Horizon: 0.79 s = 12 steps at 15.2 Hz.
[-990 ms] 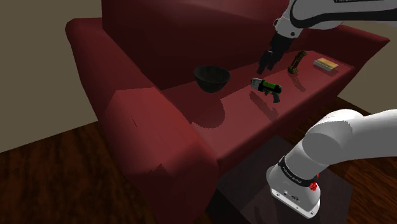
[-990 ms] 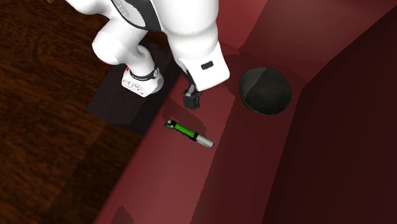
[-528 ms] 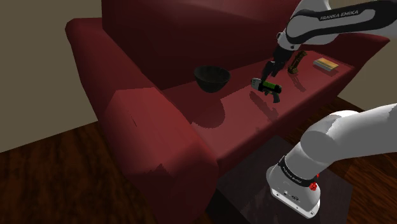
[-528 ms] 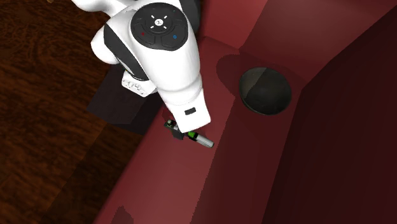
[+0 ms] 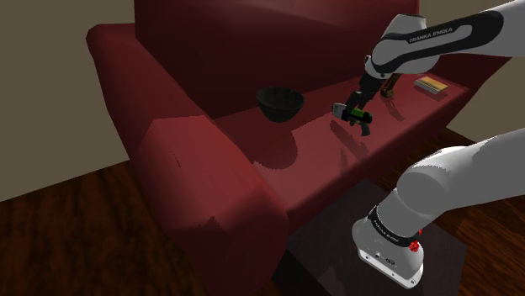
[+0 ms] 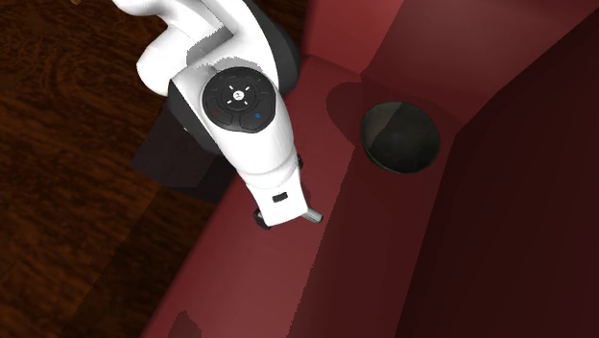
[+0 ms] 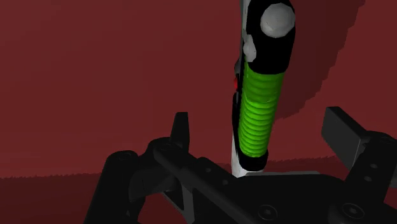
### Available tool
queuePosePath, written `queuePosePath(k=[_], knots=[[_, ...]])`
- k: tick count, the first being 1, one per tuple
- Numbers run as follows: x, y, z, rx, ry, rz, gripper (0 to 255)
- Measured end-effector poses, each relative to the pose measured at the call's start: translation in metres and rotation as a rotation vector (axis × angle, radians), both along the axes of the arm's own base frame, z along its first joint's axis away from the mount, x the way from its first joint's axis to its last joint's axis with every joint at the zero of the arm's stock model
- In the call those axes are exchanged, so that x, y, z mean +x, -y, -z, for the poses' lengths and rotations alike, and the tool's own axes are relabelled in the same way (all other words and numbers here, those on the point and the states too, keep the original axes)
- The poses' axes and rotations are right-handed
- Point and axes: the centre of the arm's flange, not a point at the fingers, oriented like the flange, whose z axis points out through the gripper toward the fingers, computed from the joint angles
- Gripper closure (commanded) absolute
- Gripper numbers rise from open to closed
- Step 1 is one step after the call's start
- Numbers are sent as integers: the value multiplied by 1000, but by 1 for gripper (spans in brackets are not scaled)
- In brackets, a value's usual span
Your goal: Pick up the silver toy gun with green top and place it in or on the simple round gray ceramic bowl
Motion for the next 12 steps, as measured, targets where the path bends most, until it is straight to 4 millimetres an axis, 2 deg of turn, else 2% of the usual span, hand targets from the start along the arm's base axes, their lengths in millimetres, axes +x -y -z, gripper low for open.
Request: queuePosePath(k=[3, 8, 9, 12], knots=[[1, 0, 11, 0, 0, 0, 0], [1, 0, 13, 0, 1, 0, 0], [1, 0, 13, 0, 1, 0, 255], [1, 0, 13, 0, 1, 0, 255]])
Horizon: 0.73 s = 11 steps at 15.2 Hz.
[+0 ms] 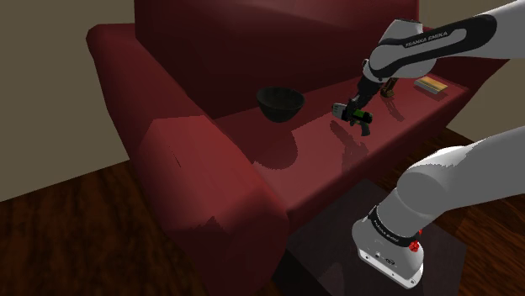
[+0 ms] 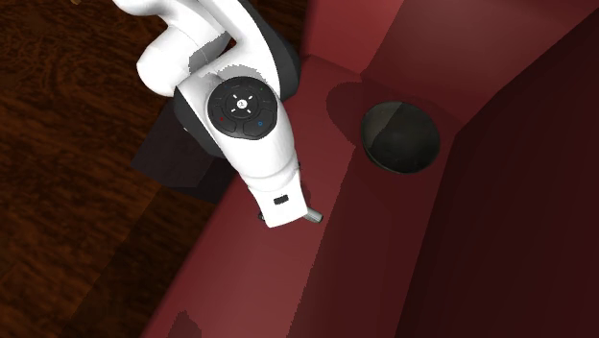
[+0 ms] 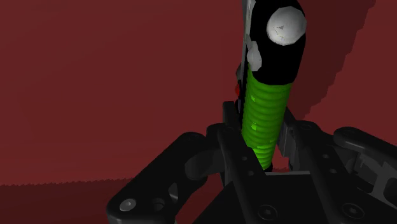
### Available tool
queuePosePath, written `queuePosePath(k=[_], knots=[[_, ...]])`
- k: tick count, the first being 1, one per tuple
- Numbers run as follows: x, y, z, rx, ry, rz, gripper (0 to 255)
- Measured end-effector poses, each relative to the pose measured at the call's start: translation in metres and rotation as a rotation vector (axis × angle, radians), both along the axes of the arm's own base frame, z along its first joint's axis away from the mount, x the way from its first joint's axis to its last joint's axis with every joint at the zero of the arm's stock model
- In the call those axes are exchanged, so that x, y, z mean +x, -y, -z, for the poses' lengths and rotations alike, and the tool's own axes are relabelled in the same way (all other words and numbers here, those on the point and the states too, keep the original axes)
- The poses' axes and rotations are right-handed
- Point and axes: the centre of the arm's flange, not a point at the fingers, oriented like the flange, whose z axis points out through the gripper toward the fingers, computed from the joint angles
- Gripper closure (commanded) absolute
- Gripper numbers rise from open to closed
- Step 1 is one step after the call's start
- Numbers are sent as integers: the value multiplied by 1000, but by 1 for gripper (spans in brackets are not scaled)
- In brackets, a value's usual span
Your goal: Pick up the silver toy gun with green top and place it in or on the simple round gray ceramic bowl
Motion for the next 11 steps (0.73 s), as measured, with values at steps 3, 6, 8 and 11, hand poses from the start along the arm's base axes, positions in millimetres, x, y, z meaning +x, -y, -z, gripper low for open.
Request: queuePosePath(k=[3, 6, 8, 11], knots=[[0, 0, 0, 0, 0, 0, 255], [0, 0, 0, 0, 0, 0, 255], [0, 0, -2, 0, 0, 0, 255], [0, -1, -15, 0, 0, 0, 255]])
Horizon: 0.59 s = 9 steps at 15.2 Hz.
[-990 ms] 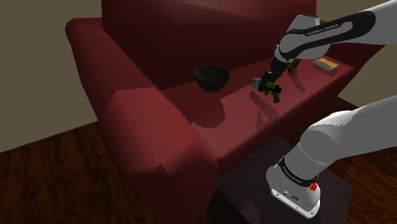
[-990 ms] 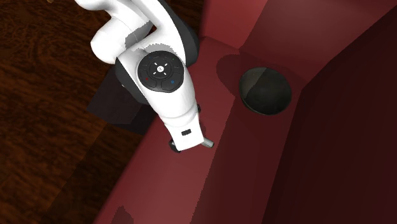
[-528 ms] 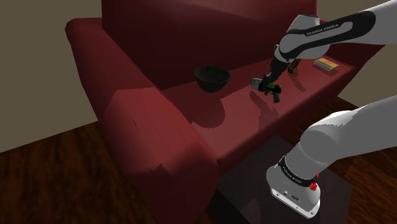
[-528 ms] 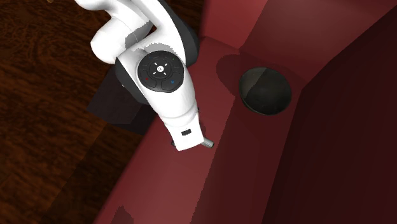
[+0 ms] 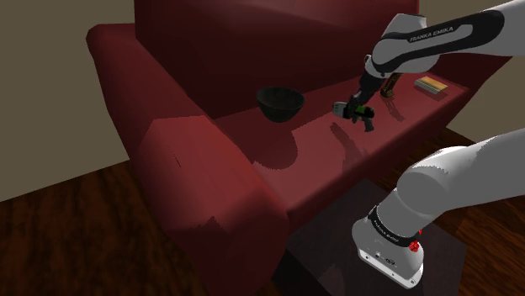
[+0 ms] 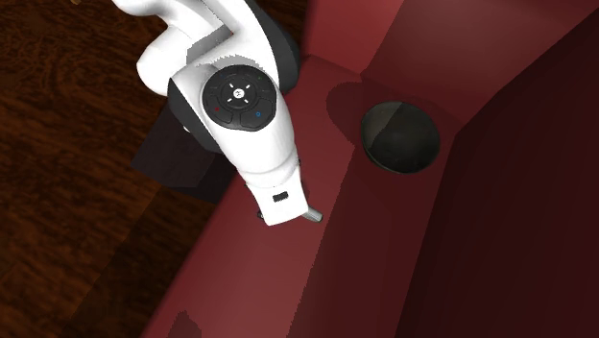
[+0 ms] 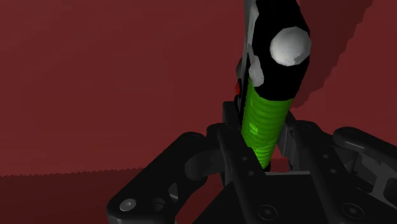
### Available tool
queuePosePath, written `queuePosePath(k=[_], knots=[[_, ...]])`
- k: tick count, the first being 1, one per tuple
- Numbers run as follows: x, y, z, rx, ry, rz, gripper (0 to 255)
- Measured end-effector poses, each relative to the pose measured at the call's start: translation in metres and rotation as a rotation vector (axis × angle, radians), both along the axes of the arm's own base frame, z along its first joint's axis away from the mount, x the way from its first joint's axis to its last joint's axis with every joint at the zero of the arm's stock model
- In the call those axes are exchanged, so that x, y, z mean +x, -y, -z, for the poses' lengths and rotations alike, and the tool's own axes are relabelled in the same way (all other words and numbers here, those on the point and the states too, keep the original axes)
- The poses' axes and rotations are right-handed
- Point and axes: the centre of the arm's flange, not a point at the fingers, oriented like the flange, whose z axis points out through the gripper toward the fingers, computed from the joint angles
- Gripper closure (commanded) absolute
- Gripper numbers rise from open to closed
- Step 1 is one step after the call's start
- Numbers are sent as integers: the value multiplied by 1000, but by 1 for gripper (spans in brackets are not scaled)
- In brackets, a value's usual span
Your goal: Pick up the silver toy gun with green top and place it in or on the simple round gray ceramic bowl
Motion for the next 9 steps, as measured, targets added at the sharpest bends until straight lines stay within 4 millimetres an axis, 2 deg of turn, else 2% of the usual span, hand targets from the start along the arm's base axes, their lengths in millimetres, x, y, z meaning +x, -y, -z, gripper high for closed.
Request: queuePosePath(k=[9], knots=[[-1, 1, -48, 0, 0, 0, 255]])
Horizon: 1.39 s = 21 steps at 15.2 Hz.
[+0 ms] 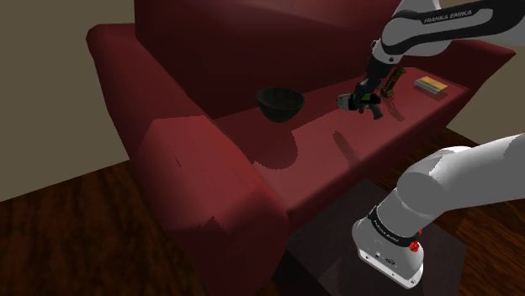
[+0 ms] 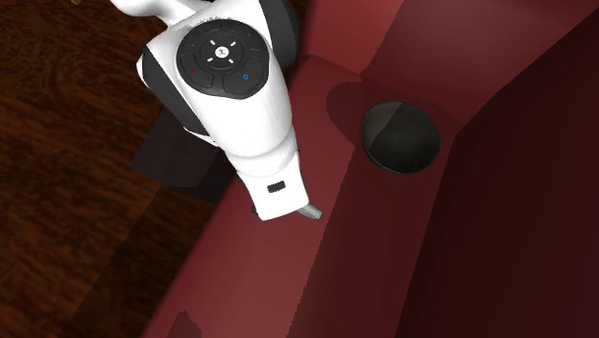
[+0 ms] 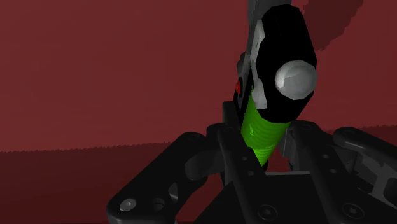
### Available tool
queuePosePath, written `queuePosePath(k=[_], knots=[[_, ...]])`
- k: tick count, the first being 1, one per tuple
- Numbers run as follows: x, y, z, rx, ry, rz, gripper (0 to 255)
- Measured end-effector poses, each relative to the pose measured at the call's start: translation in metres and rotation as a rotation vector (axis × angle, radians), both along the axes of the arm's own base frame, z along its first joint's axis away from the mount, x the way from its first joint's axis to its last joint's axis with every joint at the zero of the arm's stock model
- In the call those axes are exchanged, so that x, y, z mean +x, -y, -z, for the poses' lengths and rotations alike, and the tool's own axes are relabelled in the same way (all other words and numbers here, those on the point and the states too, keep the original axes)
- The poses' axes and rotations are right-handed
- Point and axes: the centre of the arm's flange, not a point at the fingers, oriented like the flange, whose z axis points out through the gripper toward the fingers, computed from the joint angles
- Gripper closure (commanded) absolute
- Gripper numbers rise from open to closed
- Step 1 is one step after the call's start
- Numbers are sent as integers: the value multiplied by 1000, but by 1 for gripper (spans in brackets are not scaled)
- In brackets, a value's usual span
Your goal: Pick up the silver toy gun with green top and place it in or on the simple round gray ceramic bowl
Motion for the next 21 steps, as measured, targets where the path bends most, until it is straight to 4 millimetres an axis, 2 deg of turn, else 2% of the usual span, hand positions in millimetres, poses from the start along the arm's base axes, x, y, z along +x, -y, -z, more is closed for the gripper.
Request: queuePosePath(k=[21], knots=[[1, -1, -109, 0, 0, 0, 255]])
